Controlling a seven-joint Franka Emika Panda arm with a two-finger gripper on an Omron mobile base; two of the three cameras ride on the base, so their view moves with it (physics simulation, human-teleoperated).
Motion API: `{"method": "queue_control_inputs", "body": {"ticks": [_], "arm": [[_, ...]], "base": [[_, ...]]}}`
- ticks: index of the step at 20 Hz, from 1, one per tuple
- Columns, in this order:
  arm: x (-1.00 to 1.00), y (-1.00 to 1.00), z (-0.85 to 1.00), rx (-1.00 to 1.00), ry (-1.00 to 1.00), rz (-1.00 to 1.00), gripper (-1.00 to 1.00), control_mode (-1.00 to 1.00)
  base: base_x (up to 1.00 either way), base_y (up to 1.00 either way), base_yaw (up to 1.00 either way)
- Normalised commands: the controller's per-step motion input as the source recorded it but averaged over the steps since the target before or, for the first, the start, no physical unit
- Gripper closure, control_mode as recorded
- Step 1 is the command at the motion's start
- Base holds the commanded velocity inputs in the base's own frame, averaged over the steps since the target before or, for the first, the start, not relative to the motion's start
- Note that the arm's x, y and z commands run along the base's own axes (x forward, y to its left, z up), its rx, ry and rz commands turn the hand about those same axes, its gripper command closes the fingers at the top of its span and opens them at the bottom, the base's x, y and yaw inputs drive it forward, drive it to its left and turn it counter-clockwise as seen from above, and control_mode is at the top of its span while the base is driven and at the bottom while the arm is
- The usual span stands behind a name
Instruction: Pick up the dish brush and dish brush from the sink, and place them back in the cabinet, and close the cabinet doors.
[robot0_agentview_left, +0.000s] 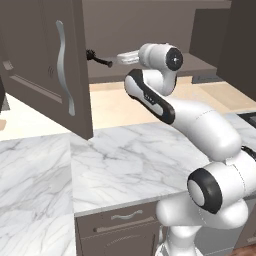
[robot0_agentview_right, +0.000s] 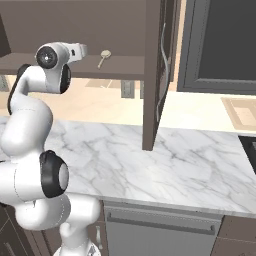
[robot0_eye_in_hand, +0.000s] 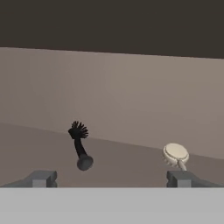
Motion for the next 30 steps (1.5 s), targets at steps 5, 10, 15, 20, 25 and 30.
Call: {"method": "queue_control_inputs", "body": {"ticks": [5, 10, 15, 20, 25, 30], "arm": [[-0.37, -0.21, 0.12, 0.0, 0.0, 0.0, -1.0, -1.0], [-0.32, -0.16, 0.11, 0.0, 0.0, 0.0, -1.0, -1.0], [-0.3, -0.15, 0.02, 0.0, 0.0, 0.0, -1.0, -1.0], [-0.35, -0.19, 0.02, 0.0, 0.0, 0.0, -1.0, -1.0], [-0.36, -0.19, 0.07, 0.0, 0.0, 0.0, -1.0, -1.0], [-0.38, -0.16, 0.08, 0.0, 0.0, 0.0, -1.0, -1.0]], "base": [[0.0, 0.0, 0.0], [0.0, 0.0, 0.0], [0.0, 0.0, 0.0], [0.0, 0.0, 0.0], [0.0, 0.0, 0.0], [0.0, 0.0, 0.0]]}}
